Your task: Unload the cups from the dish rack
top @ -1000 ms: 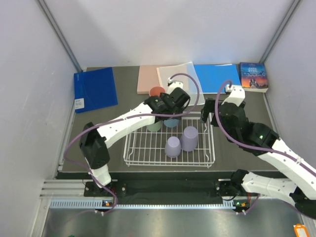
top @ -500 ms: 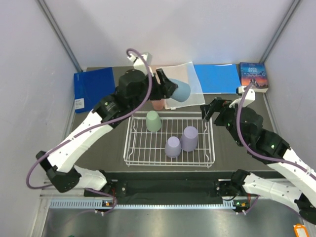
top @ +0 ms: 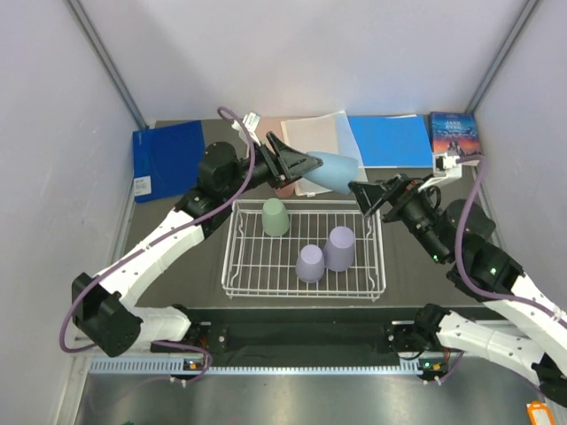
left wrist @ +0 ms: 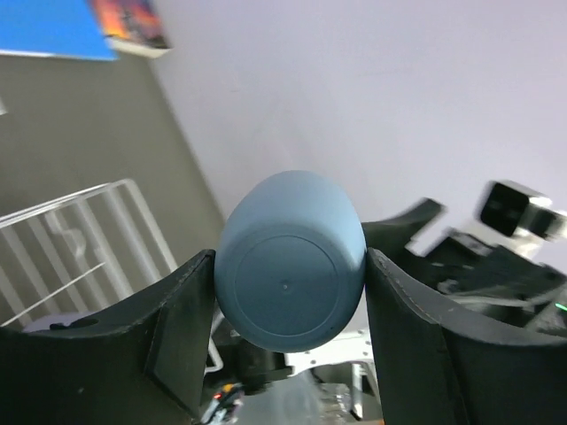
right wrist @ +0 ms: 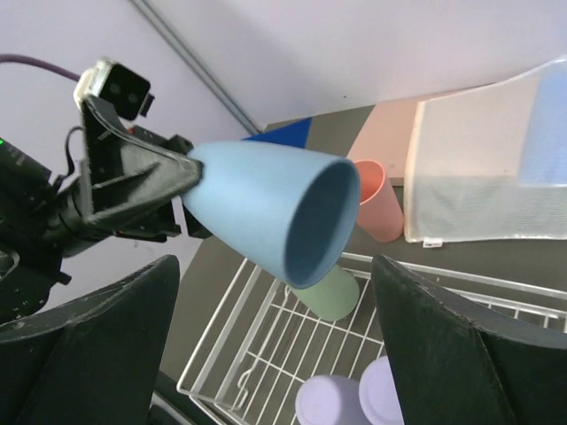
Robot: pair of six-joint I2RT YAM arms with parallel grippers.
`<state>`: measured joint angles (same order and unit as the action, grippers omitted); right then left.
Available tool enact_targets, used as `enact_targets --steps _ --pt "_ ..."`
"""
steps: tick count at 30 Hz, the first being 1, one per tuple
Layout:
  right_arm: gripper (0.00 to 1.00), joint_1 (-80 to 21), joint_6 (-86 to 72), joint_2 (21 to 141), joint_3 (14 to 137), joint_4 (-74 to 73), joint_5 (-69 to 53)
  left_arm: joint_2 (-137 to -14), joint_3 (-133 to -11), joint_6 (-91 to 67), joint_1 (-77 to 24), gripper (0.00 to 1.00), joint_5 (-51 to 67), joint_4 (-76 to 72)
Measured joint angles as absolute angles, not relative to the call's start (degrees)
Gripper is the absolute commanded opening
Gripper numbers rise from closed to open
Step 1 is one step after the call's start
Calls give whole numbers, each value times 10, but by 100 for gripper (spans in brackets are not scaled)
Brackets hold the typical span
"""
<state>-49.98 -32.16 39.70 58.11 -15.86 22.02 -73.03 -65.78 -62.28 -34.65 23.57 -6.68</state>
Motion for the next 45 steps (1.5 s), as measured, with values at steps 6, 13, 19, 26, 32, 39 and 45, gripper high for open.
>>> enact_targets --steps 6,13,19,26,32,39,45 --pt "88 -500 -322 443 581 -128 188 -730 -646 -685 -347 0 290 -172" --pt "76 -500 -320 471 581 -104 164 -730 -616 -718 -347 0 316 -209" --pt "35 -500 -321 489 581 -74 134 -730 -608 -724 -346 0 316 -211" --pt "0 -502 -350 494 582 -40 86 -734 -605 -767 -342 48 310 -231" --pt "0 -502 -340 486 587 -109 158 -729 -606 -690 -344 99 268 -137" --pt "0 -465 -307 524 683 -298 356 -693 -578 -642 -310 99 167 19" --pt "0 -263 -307 683 852 -404 373 -673 -574 -628 -307 99 96 123"
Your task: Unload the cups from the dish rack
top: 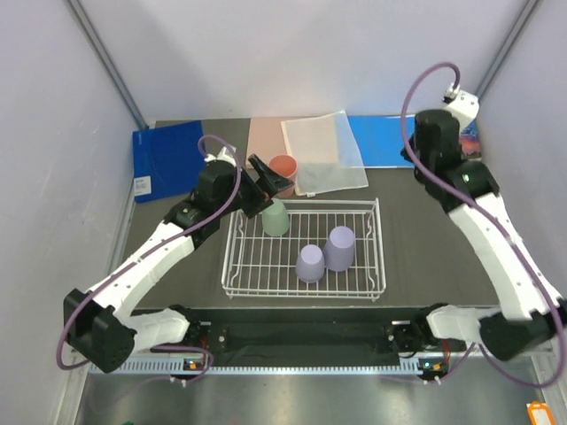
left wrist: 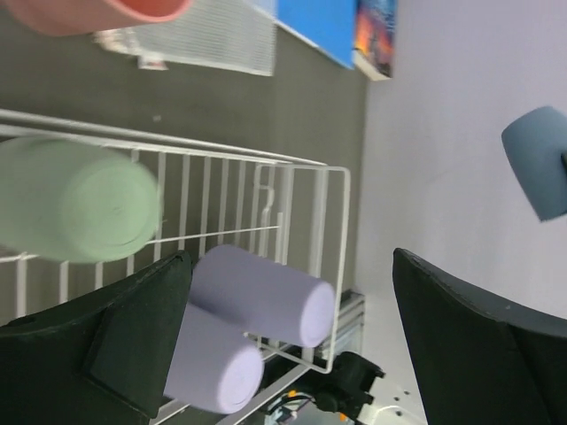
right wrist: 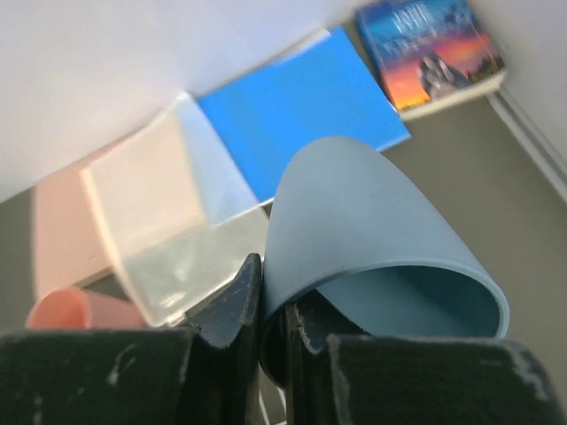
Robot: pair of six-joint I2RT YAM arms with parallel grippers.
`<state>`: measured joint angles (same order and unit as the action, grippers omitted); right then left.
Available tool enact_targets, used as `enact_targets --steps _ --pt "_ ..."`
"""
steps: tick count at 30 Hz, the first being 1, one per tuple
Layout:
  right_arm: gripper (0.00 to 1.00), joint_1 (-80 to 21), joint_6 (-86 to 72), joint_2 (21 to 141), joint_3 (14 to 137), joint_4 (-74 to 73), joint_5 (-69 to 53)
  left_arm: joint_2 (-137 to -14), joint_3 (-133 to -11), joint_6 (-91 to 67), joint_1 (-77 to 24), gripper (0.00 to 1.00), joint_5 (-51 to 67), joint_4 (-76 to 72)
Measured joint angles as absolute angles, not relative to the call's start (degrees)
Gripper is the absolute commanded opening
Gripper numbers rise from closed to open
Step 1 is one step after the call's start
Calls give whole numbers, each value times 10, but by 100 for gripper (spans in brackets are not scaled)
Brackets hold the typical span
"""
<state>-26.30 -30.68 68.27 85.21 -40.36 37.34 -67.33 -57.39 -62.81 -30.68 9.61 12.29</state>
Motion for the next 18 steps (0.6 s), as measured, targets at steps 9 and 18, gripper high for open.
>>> enact_targets --steps 9,18 --pt "0 3 -373 955 925 -505 208 -635 -602 -605 -307 99 23 246" --pt "0 63 -414 1131 1147 -581 141 -581 -575 -603 -307 98 -12 288"
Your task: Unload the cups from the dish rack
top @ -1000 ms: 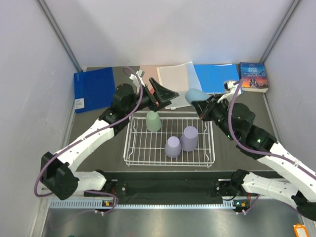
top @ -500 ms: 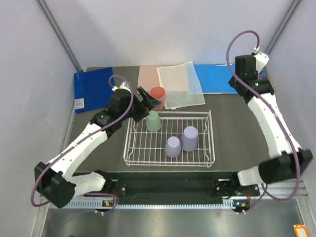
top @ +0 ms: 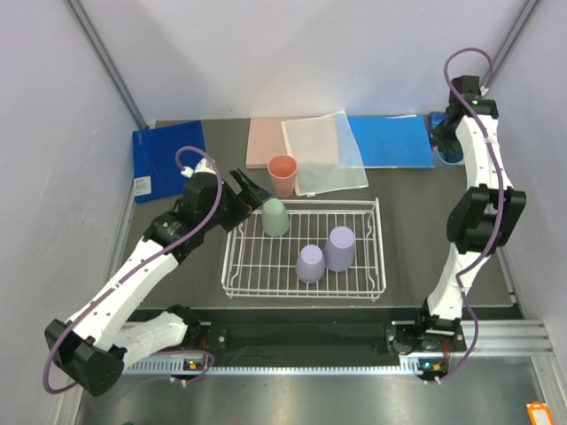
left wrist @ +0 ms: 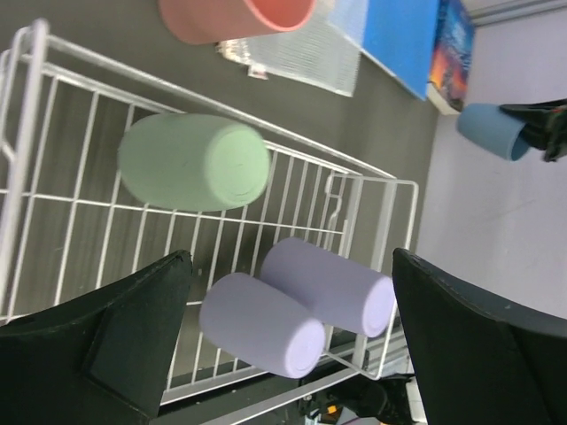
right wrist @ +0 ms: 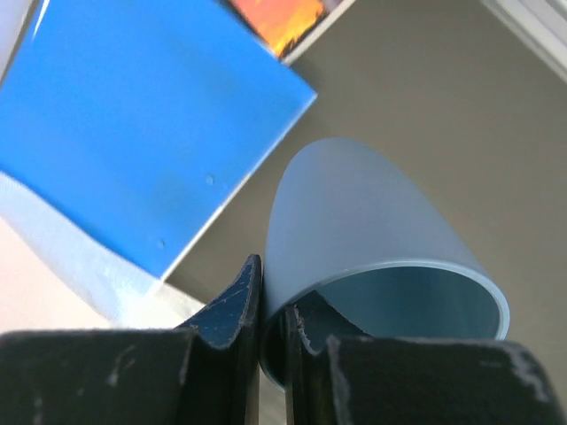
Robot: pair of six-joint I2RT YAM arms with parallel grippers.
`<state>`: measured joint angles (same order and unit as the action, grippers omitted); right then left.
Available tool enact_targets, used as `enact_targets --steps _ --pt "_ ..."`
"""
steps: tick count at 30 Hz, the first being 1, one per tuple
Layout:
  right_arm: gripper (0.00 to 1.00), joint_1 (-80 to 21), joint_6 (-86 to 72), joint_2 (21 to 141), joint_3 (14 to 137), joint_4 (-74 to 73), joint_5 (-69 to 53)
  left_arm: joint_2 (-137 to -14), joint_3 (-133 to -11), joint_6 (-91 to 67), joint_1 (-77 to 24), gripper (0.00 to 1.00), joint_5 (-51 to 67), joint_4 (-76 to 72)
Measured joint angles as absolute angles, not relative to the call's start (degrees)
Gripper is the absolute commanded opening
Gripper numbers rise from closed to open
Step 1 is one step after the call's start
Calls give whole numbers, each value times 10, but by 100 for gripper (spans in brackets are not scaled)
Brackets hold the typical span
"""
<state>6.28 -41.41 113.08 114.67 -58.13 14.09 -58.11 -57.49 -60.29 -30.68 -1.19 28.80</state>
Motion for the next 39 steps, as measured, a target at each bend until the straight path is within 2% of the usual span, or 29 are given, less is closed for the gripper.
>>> enact_targets --steps 4,10,28,30,34,37,39 --pt "0 93 -428 1189 1205 -605 138 -580 -564 -603 -307 98 -27 319" --pt "0 117 -440 1258 1220 -646 140 -578 -560 -605 -307 98 -42 342" --pt "0 147 -435 1319 1238 -639 135 -612 -560 -605 -307 98 -49 349" --pt "9 152 -435 1319 1238 -637 128 -616 -560 -605 -307 98 -50 349" --pt "43 157 -434 1319 1238 -627 118 -627 -560 -605 -307 98 -50 349" --pt "57 156 -431 1321 1238 -615 105 -633 -560 -605 -307 98 -49 349" --pt "62 156 -427 1321 1238 -609 100 -634 -560 -605 -307 98 -48 348"
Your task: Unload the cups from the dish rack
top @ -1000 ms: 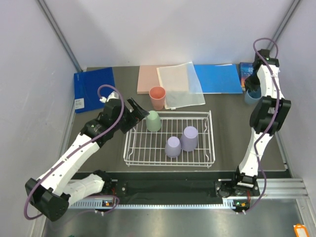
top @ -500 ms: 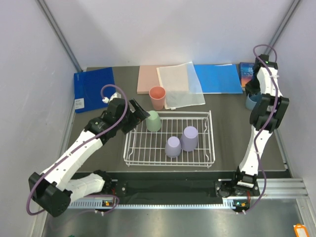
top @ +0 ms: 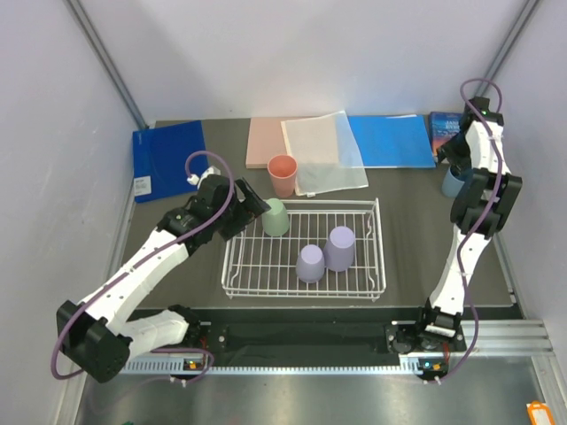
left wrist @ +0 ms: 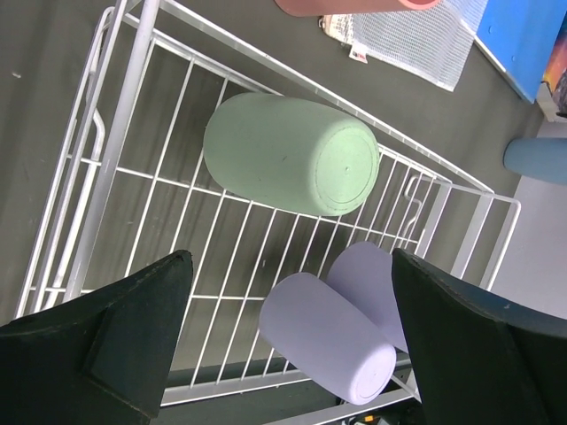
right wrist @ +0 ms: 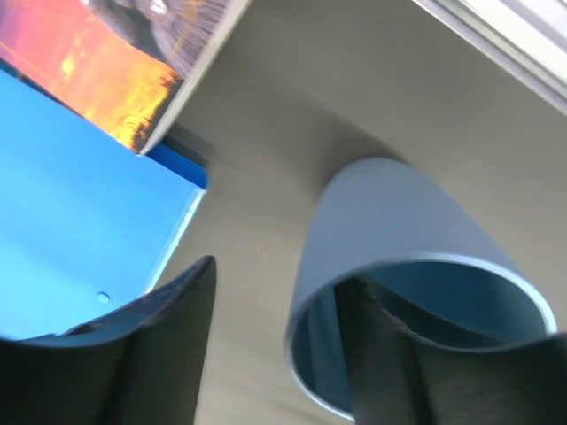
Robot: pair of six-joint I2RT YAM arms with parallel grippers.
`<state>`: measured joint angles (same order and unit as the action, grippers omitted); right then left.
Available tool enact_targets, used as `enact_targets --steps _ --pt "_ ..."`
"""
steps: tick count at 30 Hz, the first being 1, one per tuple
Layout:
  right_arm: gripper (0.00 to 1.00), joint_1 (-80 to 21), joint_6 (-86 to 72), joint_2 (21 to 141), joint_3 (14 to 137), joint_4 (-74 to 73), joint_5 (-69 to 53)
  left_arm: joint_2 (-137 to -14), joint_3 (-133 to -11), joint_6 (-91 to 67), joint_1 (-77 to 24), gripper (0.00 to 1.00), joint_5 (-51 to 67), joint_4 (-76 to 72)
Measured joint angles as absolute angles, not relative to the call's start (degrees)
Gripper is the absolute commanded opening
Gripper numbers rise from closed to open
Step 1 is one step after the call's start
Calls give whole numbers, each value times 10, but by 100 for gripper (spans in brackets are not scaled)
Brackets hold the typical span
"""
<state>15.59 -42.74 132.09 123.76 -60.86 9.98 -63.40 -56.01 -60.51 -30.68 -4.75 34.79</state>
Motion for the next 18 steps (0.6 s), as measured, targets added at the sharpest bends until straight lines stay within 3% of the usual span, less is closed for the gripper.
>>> enact_targets --steps 10,18 --pt "81 145 -421 1296 1238 -593 66 -634 -560 -600 -307 96 -34 340" --pt "93 93 -430 1129 1238 -565 18 -627 -560 -573 -307 96 -48 344"
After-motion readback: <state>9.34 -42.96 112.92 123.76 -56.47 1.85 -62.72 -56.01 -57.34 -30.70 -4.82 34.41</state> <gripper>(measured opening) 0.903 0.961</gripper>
